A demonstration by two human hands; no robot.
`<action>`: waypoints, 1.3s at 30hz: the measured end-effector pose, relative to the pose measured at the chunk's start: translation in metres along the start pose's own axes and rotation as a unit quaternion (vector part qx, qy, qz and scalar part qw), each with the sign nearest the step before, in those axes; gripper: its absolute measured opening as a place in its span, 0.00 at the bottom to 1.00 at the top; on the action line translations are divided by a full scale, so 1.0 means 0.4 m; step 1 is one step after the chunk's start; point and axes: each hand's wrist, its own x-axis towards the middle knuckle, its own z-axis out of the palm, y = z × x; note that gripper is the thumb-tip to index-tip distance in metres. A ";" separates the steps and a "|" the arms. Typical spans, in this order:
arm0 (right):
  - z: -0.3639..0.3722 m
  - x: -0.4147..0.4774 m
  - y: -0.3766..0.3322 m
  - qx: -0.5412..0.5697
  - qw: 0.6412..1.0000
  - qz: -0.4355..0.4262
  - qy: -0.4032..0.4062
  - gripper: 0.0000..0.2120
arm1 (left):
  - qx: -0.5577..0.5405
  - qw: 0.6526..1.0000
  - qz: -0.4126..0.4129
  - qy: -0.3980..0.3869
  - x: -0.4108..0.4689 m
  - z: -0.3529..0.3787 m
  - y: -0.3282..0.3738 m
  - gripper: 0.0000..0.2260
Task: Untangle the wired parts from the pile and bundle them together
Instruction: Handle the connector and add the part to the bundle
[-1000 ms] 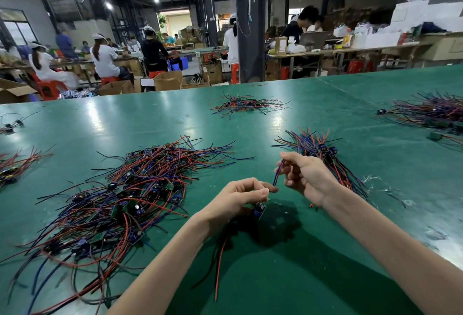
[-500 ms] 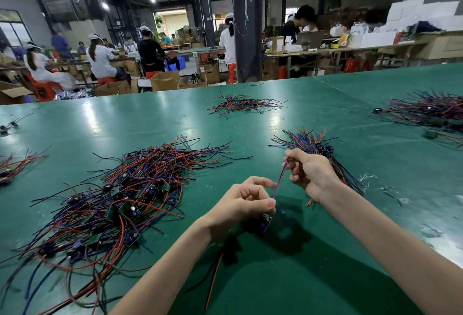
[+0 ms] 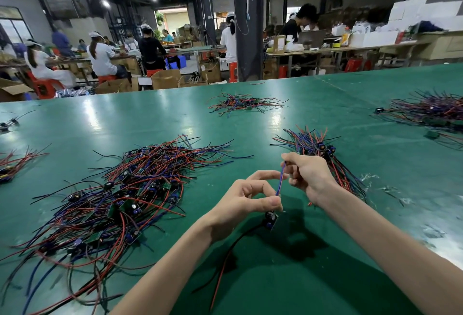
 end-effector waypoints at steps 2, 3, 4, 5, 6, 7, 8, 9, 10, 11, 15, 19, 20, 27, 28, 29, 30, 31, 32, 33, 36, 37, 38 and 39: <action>0.002 -0.005 0.015 -0.020 1.000 -0.015 -0.014 0.16 | 0.010 1.000 0.003 -0.002 -0.002 -0.001 -0.002 0.06; 0.004 -0.007 0.025 -0.028 0.999 -0.024 -0.022 0.19 | 0.014 1.000 0.003 -0.002 -0.003 -0.002 -0.003 0.06; 0.006 -0.010 0.032 -0.035 0.999 -0.030 -0.028 0.21 | 0.015 1.000 0.002 -0.001 -0.003 -0.003 -0.003 0.06; 0.007 -0.013 0.036 -0.040 0.998 -0.034 -0.030 0.21 | 0.015 1.000 0.002 0.000 -0.004 -0.005 -0.003 0.06; 0.007 -0.014 0.037 -0.042 0.998 -0.037 -0.030 0.19 | 0.014 1.000 0.001 0.003 -0.004 -0.007 -0.003 0.06; 0.007 -0.014 0.035 -0.044 0.998 -0.043 -0.030 0.18 | 0.012 1.000 0.002 0.005 -0.004 -0.008 -0.001 0.06; 0.006 -0.014 0.032 -0.048 0.997 -0.050 -0.031 0.16 | 0.010 1.000 0.003 0.006 -0.003 -0.010 0.000 0.07; 0.006 -0.013 0.030 -0.054 0.996 -0.060 -0.032 0.15 | 0.006 1.000 0.003 0.005 -0.003 -0.011 0.001 0.06; 0.005 -0.012 0.029 -0.061 0.995 -0.070 -0.034 0.15 | 0.004 1.000 0.003 0.002 -0.003 -0.012 0.002 0.06; 0.004 -0.011 0.030 -0.067 0.994 -0.081 -0.034 0.16 | 0.005 1.000 0.001 -0.002 -0.003 -0.013 0.002 0.06; -0.004 -0.005 0.021 -0.093 0.988 -0.126 -0.014 0.16 | 0.022 0.999 -0.032 -0.005 0.003 -0.012 -0.001 0.07; -0.007 -0.005 0.007 -0.076 0.981 -0.176 -0.002 0.15 | -0.011 0.997 -0.077 -0.026 0.007 -0.012 -0.004 0.08; -0.005 -0.008 0.005 -0.070 0.980 -0.188 -0.002 0.15 | -0.019 0.995 -0.089 -0.037 0.006 -0.010 -0.005 0.08; -0.004 -0.011 0.002 -0.021 0.982 -0.186 -0.012 0.15 | 0.011 0.992 -0.114 -0.049 0.004 -0.006 -0.014 0.12; -0.005 -0.011 0.003 -0.019 0.985 -0.172 -0.022 0.14 | 0.016 0.993 -0.112 -0.042 0.003 -0.007 -0.015 0.12; -0.005 -0.010 0.004 -0.017 0.987 -0.153 -0.035 0.14 | 0.023 0.993 -0.111 -0.030 0.004 -0.008 -0.018 0.12; -0.004 -0.009 0.004 -0.014 0.990 -0.131 -0.048 0.14 | 0.029 0.993 -0.110 -0.016 0.005 -0.008 -0.021 0.13; -0.004 -0.008 0.005 -0.012 0.992 -0.108 -0.059 0.15 | 0.030 0.994 -0.109 0.001 0.008 -0.010 -0.024 0.15; -0.003 -0.008 0.005 -0.013 0.994 -0.086 -0.067 0.17 | 0.026 0.994 -0.108 0.020 0.010 -0.012 -0.026 0.17; -0.003 -0.008 0.007 -0.018 0.995 -0.069 -0.073 0.18 | 0.022 0.993 -0.106 0.040 0.013 -0.015 -0.025 0.18; 0.000 -0.013 0.018 -0.051 0.993 -0.047 -0.096 0.17 | 0.012 0.991 -0.106 0.084 0.016 -0.028 -0.016 0.19; 0.002 -0.016 0.023 -0.061 0.992 -0.045 -0.102 0.16 | 0.009 0.990 -0.109 0.089 0.015 -0.031 -0.014 0.18; 0.003 -0.019 0.026 -0.067 0.991 -0.047 -0.107 0.16 | 0.007 0.990 -0.112 0.091 0.014 -0.033 -0.013 0.18; 0.004 -0.021 0.029 -0.071 0.990 -0.050 -0.108 0.15 | 0.006 0.989 -0.115 0.091 0.014 -0.033 -0.014 0.18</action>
